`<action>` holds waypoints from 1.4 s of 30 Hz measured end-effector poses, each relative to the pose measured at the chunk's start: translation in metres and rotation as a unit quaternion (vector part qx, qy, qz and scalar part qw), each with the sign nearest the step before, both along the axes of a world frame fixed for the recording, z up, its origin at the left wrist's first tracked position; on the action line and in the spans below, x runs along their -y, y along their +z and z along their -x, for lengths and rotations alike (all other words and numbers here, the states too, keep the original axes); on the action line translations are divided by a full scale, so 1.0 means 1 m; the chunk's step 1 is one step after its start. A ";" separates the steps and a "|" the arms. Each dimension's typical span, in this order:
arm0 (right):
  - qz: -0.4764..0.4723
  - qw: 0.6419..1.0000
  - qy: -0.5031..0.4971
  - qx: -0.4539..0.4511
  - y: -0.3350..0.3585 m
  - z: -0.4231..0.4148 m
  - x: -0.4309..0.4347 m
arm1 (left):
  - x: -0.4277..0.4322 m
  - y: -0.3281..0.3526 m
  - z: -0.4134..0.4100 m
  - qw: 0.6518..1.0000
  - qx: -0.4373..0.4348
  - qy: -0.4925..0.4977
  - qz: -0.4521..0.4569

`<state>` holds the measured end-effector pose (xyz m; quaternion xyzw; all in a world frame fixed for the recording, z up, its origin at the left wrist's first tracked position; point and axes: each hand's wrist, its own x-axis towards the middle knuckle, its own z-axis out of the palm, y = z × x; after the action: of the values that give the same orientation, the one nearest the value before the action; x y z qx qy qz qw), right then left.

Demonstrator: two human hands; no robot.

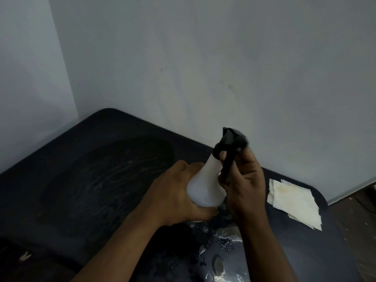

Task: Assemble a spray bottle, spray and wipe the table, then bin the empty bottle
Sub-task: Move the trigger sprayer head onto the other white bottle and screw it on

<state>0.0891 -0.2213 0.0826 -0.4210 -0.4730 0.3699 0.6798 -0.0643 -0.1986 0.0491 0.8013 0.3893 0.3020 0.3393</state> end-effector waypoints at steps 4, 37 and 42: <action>0.045 0.998 -0.004 0.044 0.001 -0.002 0.002 | 0.001 -0.004 0.001 1.000 -0.013 0.000 -0.005; 0.062 0.981 -0.157 0.094 0.006 0.019 0.006 | 0.003 -0.009 -0.009 0.999 -0.022 0.035 -0.028; 0.069 0.981 -0.170 0.060 0.008 0.022 0.006 | 0.006 -0.009 -0.007 0.998 -0.038 0.041 -0.034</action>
<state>0.0674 -0.2275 0.0904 -0.5623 -0.4082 0.2547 0.6725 -0.0577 -0.2048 0.0398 0.8065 0.4244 0.2981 0.2839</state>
